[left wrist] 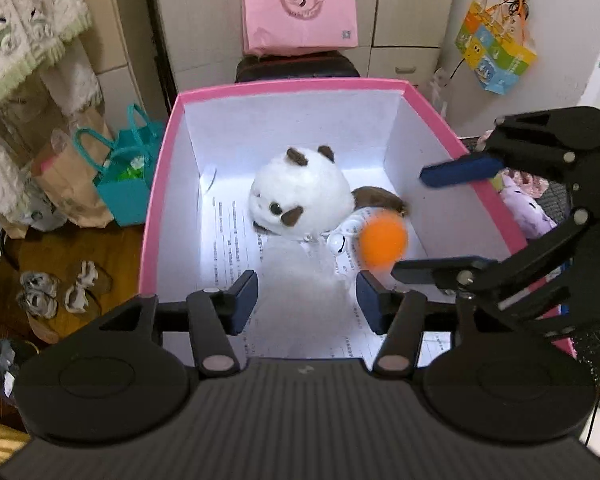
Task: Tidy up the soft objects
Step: 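Open both grippers to drop the bath puff and sponge into the box, then reach the left gripper to the blue wet-wipe pack and grasp it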
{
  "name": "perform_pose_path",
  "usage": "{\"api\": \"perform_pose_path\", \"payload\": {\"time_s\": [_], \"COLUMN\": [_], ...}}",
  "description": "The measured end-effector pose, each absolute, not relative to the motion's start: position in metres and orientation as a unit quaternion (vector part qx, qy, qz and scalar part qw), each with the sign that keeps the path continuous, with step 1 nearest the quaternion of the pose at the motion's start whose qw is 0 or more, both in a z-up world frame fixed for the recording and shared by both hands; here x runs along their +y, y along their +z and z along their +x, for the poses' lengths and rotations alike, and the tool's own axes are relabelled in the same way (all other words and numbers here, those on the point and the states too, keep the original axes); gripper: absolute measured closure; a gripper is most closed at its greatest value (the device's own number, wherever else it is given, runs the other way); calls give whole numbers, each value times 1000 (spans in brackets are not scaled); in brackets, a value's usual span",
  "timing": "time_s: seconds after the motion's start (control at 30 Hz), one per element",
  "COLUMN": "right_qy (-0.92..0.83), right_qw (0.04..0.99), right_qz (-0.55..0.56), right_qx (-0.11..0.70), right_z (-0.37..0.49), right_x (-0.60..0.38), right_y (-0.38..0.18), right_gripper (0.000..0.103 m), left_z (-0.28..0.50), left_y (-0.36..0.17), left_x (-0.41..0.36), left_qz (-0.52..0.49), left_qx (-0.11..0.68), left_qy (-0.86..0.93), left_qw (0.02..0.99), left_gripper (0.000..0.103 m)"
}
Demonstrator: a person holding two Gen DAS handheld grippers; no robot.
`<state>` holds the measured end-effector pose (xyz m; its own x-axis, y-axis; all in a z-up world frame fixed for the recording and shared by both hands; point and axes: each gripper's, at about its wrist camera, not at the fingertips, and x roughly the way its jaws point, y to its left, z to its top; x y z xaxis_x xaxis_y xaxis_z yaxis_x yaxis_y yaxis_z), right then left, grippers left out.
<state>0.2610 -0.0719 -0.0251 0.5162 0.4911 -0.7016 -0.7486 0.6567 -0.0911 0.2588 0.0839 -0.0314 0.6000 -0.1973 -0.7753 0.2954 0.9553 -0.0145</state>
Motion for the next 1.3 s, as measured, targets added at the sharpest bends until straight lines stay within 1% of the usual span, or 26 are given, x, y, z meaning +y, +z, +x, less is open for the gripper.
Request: {"api": "perform_pose_path", "payload": {"time_s": [0.07, 0.27, 0.53, 0.77, 0.83, 1.0, 1.3], "right_qy": [369, 378, 366, 354, 346, 332, 323], "right_qw": [854, 861, 865, 872, 877, 886, 891], "right_qz": [-177, -129, -71, -43, -42, -43, -21], "right_qx": [321, 314, 337, 336, 331, 321, 319], "right_z": [258, 238, 200, 161, 149, 122, 92], "right_x": [-78, -101, -138, -175, -185, -206, -238], "right_y": [-19, 6, 36, 54, 57, 61, 48], "right_gripper": [26, 26, 26, 26, 26, 26, 26], "left_z": [255, 232, 196, 161, 150, 127, 98], "left_y": [-27, -10, 17, 43, 50, 56, 50], "left_x": [84, 81, 78, 66, 60, 42, -6], "left_qz": [58, 73, 81, 99, 105, 119, 161], "left_qx": [426, 415, 410, 397, 392, 385, 371], "left_qy": [-142, -150, -175, -199, -205, -224, -273], "left_qw": [891, 894, 892, 890, 890, 887, 873], "left_gripper": [42, 40, 39, 34, 33, 27, 22]}}
